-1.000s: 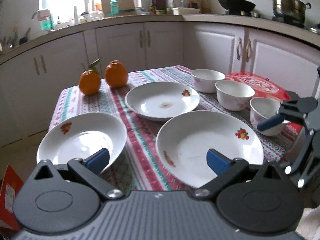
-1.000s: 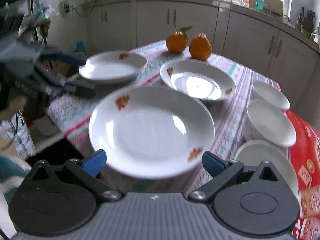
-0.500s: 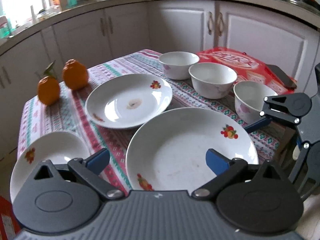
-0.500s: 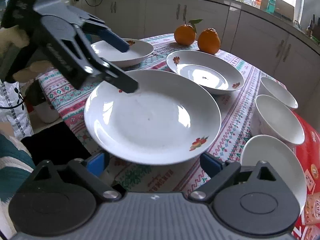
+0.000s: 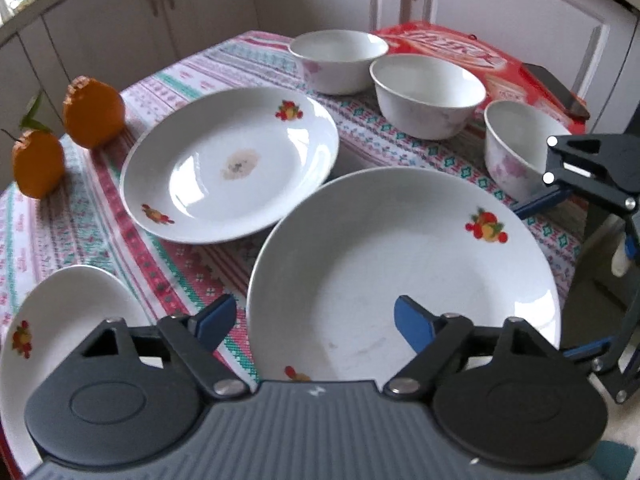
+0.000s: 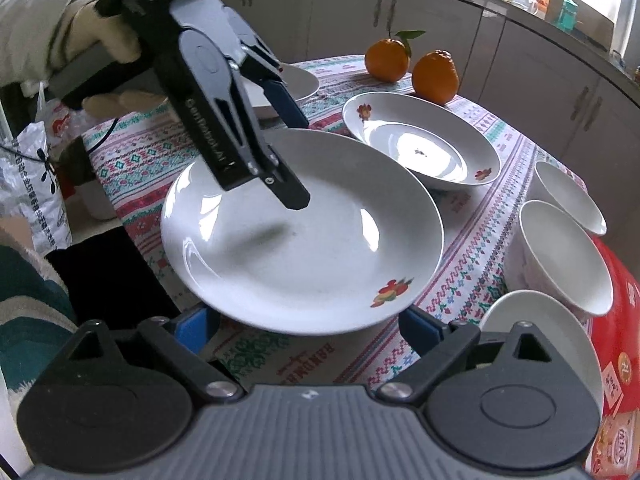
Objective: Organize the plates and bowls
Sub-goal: 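Lift the held plate with the left tool and carry it toward another plate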
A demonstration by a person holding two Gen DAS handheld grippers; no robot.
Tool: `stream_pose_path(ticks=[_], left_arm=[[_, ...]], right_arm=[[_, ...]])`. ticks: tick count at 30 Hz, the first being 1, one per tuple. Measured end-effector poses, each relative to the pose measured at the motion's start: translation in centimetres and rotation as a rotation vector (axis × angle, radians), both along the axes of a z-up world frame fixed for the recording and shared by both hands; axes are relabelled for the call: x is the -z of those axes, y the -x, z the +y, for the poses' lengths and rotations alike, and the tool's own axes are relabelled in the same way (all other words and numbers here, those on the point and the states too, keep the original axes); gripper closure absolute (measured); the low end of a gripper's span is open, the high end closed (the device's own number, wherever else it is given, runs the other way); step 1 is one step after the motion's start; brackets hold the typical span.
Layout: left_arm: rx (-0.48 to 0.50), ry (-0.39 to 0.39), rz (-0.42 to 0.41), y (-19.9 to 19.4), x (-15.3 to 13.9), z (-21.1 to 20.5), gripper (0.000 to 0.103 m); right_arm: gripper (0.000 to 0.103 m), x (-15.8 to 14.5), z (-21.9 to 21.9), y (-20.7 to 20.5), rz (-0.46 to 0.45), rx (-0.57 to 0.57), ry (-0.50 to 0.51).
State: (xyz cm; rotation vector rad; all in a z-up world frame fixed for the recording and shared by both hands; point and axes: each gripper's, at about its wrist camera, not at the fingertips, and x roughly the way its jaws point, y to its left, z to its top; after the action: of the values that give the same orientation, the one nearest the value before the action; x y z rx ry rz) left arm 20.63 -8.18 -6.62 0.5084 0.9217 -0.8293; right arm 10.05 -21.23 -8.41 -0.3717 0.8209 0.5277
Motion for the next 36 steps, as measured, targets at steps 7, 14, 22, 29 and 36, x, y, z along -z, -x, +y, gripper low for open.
stream_pose_path(ticks=[7, 14, 22, 29, 36], left_arm=[[0.03, -0.007, 0.089, -0.9, 0.1, 0.0, 0.025], [0.059, -0.03, 0.085, -1.1, 0.2, -0.1, 0.024], [0.058, -0.031, 0.092, -1.5, 0.2, -0.2, 0.024], [0.028, -0.033, 0.122, -2.0, 0.1, -0.1, 0.023], [0.016, -0.001, 0.172, -2.7, -0.3, 0.4, 0.023]], right_arm=[[0.005, -0.1, -0.1, -0.6, 0.019, -0.01, -0.01], [0.005, 0.2, 0.1, -1.4, 0.024, -0.039, 0.015], [0.005, 0.2, 0.2, -1.7, 0.038, -0.05, -0.01], [0.005, 0.0, 0.3, -2.0, 0.047, -0.063, -0.047], [0.005, 0.1, 0.1, -2.2, 0.053, -0.073, -0.055]])
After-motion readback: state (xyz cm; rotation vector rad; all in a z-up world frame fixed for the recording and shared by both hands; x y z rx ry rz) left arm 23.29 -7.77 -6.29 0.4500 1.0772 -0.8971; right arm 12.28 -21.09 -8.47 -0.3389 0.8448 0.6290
